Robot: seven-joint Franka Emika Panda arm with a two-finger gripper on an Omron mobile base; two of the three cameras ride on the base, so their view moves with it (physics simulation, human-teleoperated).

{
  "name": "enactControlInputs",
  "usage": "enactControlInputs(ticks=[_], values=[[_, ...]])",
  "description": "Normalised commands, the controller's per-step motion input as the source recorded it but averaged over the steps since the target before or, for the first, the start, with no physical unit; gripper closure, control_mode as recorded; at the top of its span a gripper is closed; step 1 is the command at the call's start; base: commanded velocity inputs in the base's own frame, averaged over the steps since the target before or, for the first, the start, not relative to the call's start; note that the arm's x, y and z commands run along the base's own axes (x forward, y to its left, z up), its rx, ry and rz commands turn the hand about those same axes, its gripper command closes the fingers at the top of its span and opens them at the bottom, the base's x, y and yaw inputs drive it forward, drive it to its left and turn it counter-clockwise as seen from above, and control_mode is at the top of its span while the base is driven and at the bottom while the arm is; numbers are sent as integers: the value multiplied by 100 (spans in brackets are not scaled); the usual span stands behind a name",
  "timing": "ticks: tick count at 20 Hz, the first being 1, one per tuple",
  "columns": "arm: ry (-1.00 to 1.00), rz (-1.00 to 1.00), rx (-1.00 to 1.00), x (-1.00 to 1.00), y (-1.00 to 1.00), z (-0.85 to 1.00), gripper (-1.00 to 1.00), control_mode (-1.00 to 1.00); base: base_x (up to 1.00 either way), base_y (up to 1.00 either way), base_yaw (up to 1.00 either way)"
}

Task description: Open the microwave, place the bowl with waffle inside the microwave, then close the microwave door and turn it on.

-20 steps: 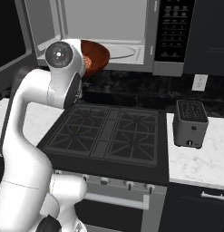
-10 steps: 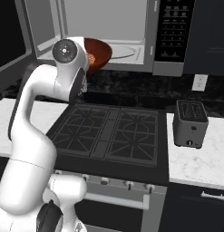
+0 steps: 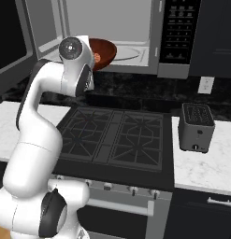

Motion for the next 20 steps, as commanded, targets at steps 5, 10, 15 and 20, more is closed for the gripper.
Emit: enactControlInputs(ticks=[5, 10, 15, 20], values=[[0, 0, -4, 38, 2, 1, 100, -100, 0, 0, 0], [0, 0, -4, 39, 0, 0, 100, -100, 0, 0, 0], [0, 0, -3, 40, 0, 2, 100, -100, 0, 0, 0], [0, 0, -1, 46, 3, 13, 100, -100, 0, 0, 0]])
